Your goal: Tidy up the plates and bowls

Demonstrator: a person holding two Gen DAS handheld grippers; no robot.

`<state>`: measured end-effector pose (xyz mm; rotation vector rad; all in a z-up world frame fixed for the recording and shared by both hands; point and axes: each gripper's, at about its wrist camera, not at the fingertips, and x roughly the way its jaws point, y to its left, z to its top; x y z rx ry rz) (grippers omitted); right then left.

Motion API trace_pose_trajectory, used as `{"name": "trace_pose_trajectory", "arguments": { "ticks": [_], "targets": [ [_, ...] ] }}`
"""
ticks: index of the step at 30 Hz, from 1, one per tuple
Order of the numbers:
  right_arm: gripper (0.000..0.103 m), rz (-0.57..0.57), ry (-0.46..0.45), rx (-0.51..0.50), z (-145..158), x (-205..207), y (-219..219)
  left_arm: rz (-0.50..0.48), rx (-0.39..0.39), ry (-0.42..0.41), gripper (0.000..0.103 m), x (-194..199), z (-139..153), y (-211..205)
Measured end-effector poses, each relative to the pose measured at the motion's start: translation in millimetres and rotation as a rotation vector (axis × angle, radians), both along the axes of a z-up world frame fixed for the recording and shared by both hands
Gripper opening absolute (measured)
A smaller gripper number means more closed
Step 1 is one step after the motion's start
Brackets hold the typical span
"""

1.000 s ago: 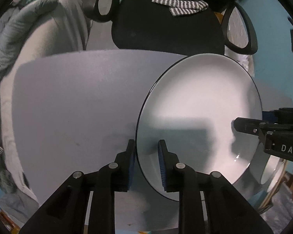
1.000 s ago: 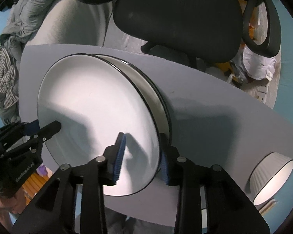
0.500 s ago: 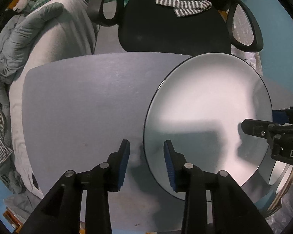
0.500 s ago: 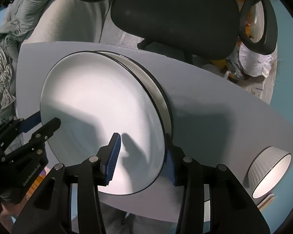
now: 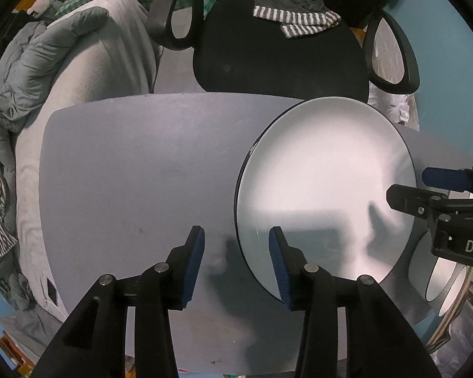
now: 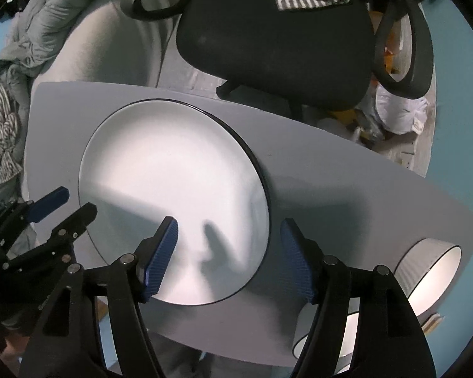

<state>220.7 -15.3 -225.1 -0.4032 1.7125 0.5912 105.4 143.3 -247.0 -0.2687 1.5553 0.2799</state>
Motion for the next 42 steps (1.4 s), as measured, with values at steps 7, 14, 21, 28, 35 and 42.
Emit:
{"name": "trace_pose_trajectory", "arguments": {
  "ticks": [7, 14, 21, 28, 35, 42],
  "targets": [
    [0.071, 0.048, -0.12, -0.018, 18.7, -11.7, -4.5, 0.006, 0.035, -0.054, 0.054, -10.9, 24.6, -0.2],
    [0.071, 0.037, -0.262, -0.013, 51.2, -21.9, -19.9, -0.001, 0.043, -0.131, 0.066, -26.5, 60.8, -6.6],
    [0.071, -0.025, -0.339, 0.03, 91.3, -33.6, -39.8, -0.041, 0.059, -0.195, 0.072, -47.4, 94.3, -19.9],
    [0.071, -0.08, -0.416, 0.071, 130.9, -49.1, -62.8, -0.079, 0.092, -0.268, 0.076, -68.0, 126.6, -34.7],
    [0.071, -0.137, -0.49, 0.099, 167.2, -68.4, -81.7, -0.082, 0.142, -0.338, 0.078, -87.0, 156.1, -40.3],
    [0.071, -0.197, -0.564, 0.118, 197.1, -89.1, -101.7, -0.101, 0.121, -0.411, 0.08, -105.1, 184.3, -48.3]
  ]
}}
